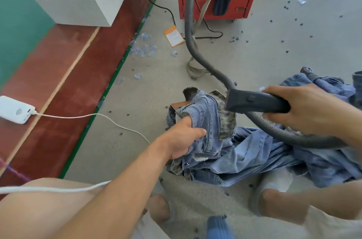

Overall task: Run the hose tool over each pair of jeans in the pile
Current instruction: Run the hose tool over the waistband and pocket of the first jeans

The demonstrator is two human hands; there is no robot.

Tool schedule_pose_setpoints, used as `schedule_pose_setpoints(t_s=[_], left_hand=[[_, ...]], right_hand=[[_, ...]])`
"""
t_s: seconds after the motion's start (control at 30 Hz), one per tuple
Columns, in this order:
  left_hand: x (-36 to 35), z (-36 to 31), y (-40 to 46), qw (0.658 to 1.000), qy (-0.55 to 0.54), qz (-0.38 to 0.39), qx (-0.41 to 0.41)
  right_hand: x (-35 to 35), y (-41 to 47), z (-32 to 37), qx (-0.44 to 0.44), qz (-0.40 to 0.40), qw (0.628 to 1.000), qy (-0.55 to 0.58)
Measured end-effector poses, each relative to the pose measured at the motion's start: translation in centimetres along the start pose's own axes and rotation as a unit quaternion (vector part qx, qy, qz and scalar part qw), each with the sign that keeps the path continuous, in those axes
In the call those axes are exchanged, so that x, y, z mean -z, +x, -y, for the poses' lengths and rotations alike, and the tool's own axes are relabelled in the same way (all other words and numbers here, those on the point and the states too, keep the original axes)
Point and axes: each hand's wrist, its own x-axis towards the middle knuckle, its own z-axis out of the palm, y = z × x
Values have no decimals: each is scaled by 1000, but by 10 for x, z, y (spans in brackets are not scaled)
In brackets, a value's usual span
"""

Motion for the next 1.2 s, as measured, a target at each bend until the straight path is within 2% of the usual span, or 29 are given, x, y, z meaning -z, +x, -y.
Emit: schedule_pose_setpoints(t_s=[0.1,0.17,0.33,0.47,0.57,0.63,0.7,0.77,0.83,0.93,1.03,1.13,1.2], left_hand=[[0,4,-6,999,13,41,-8],[-2,4,-13,996,22,77,-27],[6,-1,-15,996,27,65,-57],[10,-2,-12,996,43,62,-45],[13,0,-11,997,29,70,-24],[13,0,-12,996,-14,87,-18],[14,-6,-13,983,-142,114,-11],[17,-12,-13,945,-294,143,10],[20,-17,-13,917,-371,147,9],[26,-20,-12,901,-410,143,-4],[25,-19,-9,887,-435,155,-6],[23,-18,-6,893,-419,165,-8],[22,-21,-4,900,-403,168,-6]], right_hand=[[-10,9,4,10,82,996,-32],[-18,14,5,18,109,993,-30],[-24,27,5,20,75,997,28],[-31,33,9,-11,54,998,22],[-35,35,14,-43,-12,999,23],[-28,36,15,-79,-74,992,67],[-14,36,13,-97,-105,982,120],[-1,31,14,-76,-76,984,143],[3,22,20,-39,-18,992,121],[-4,12,32,6,61,996,66],[-20,8,44,38,100,994,15],[-33,8,60,51,87,995,3],[-34,7,66,60,46,995,69]])
